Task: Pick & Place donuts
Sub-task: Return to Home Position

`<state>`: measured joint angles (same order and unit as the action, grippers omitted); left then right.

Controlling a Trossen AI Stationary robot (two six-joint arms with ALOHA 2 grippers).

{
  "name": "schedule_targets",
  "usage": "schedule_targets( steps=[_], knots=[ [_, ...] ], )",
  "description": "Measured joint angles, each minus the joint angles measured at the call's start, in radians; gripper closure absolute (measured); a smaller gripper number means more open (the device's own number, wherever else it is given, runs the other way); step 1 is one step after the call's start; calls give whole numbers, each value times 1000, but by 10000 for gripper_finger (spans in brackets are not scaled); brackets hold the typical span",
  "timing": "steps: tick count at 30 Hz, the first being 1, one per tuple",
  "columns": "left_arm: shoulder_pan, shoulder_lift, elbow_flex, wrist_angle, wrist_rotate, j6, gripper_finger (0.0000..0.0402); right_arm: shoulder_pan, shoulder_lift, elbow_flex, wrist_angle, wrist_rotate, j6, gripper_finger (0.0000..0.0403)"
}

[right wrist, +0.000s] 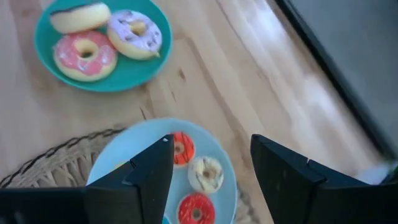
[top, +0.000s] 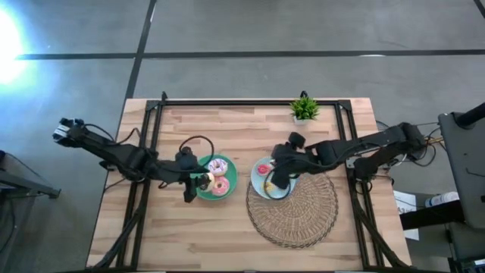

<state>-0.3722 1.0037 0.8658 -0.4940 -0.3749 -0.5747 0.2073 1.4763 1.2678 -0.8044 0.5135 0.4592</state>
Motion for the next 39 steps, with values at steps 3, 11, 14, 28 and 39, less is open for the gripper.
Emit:
schedule_targets(
  steps=[3, 11, 14, 28, 39],
  knots=[
    [36, -24, -125, 133, 46, -3, 250, 0, -104, -161, 71, -27, 112, 197],
    [134, -205, -210, 146, 296, 52, 250, -4, -361, -337, 98, -44, 298, 197],
    [173, -298, -187, 79, 237, 104, 250, -9, -447, -348, 95, -22, 311, 197],
    [203, -619, -429, 194, 228, 34, 250, 73, -705, -557, 355, -12, 294, 197],
    [212, -927, -475, 59, 224, 57, 250, 74, -987, -904, 812, -136, 221, 197]
  ],
)
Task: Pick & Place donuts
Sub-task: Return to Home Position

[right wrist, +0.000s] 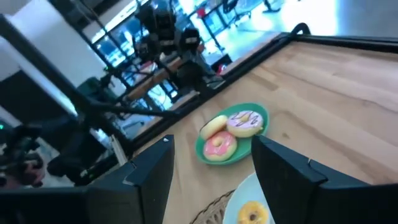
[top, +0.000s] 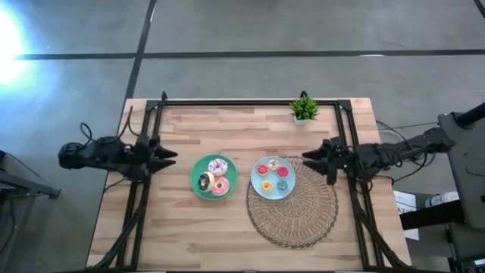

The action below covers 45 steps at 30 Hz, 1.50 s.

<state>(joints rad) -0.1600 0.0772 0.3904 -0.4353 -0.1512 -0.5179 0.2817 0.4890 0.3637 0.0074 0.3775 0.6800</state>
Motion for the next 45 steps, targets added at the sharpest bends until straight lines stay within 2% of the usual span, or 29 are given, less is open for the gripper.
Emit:
schedule_targets(
  steps=[3, 8, 11, 16, 21, 24, 30, 36, 42, 45],
  knots=[
    [0, -76, -3, -58, -7, -9, 250, 0, -56, -42, 4, 27, 2, 197],
    [1, -72, -14, -53, -15, -2, 250, 0, -102, -98, 51, 45, -10, 197],
    [1, -50, -72, -7, -44, 0, 250, 0, -108, -135, 106, 46, -41, 197],
    [1, -56, -201, 160, -129, 21, 250, 0, -107, -206, 217, 121, -59, 197],
    [1, -56, -323, 300, -138, -4, 250, 0, -108, -253, 224, 130, -2, 197],
    [3, -37, -318, 300, -137, 5, 250, 0, -107, -278, 208, 129, 20, 197],
    [4, -35, -317, 298, -268, 7, 250, 0, -108, -349, 206, 123, 16, 197],
    [4, -35, -323, 312, -270, 13, 250, 0, -94, -355, 120, 120, 16, 197],
    [4, -32, -323, 309, -269, 13, 250, 0, -92, -355, 110, 120, 16, 197],
    [3, -69, -324, 310, -269, 13, 250, 0, -94, -355, 110, 120, 16, 197]
  ],
)
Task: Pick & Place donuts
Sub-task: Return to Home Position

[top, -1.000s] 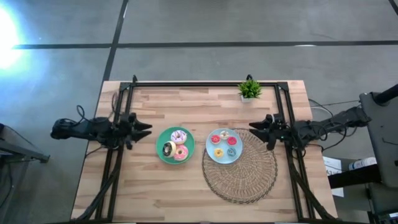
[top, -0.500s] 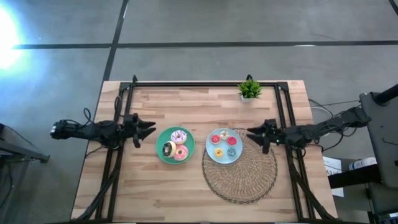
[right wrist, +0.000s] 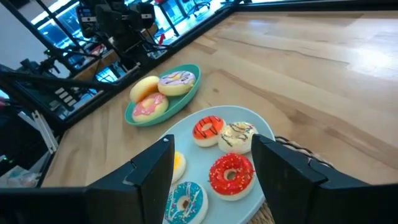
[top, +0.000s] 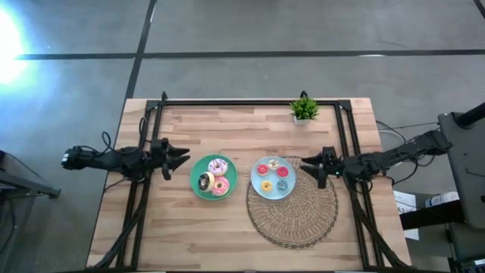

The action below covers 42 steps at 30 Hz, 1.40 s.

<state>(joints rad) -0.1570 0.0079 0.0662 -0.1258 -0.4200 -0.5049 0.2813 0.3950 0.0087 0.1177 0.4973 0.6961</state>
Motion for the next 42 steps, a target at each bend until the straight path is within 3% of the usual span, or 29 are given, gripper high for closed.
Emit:
schedule_targets(
  steps=[7, 10, 13, 16, 20, 22, 24, 30, 42],
  knots=[
    [45, -6, -7, 33, 22, 0, 250, 0, 0, 0, -2, 0, 0, 197],
    [125, -7, -19, 70, 76, 82, 250, 0, 0, 0, -2, 0, 0, 197],
    [250, -7, -56, 171, 214, 187, 250, 0, 0, 0, -2, 0, 0, 197],
    [365, -7, -59, 183, 430, 227, 250, 0, 0, 1, -2, 0, 0, 197],
    [388, -7, -59, 180, 659, 310, 250, 0, 0, 1, -2, 0, 0, 197],
    [364, -7, -60, 178, 699, 369, 250, 0, 0, 1, -2, 0, 0, 197],
    [333, -7, -60, 169, 663, 406, 250, 0, 0, 1, -2, 0, 0, 197],
    [178, -7, -60, 142, 411, 395, 250, 0, 0, 1, -2, 0, 0, 197],
    [158, 11, -59, 150, 410, 329, 250, 0, 0, 1, -2, 0, 0, 197]
  ],
)
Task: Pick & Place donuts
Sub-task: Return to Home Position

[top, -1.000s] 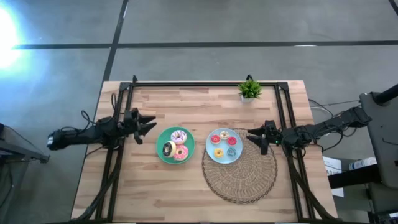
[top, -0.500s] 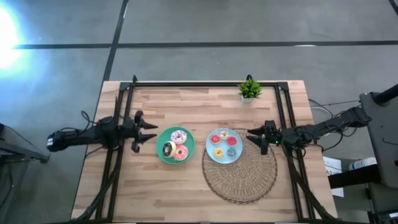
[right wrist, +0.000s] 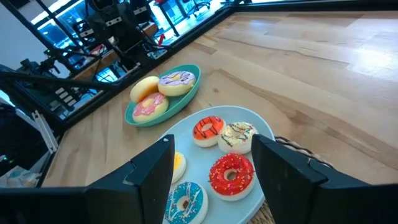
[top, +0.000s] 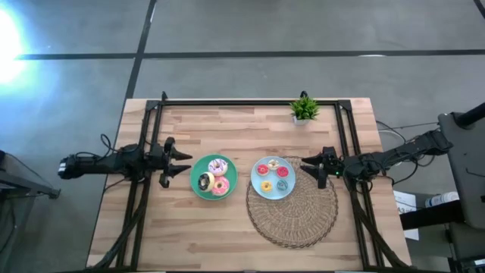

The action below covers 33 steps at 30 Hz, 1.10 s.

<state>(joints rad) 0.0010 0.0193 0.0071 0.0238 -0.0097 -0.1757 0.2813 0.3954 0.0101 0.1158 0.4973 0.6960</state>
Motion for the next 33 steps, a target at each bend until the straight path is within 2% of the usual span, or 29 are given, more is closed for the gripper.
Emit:
schedule_targets(
  steps=[22, 26, 30, 33],
  knots=[
    [0, 15, 0, 0, 1, 0, 250, 0, 0, 0, 10, 0, -1, 197],
    [0, 15, 0, 0, 1, 0, 250, 0, -6, 0, 66, -6, -167, 197],
    [0, 15, 0, -1, 1, 0, 250, -31, -87, 0, 84, -124, -391, 197],
    [0, 15, 0, -1, 1, 0, 250, -82, -158, 0, 73, -271, -450, 197]
  ],
)
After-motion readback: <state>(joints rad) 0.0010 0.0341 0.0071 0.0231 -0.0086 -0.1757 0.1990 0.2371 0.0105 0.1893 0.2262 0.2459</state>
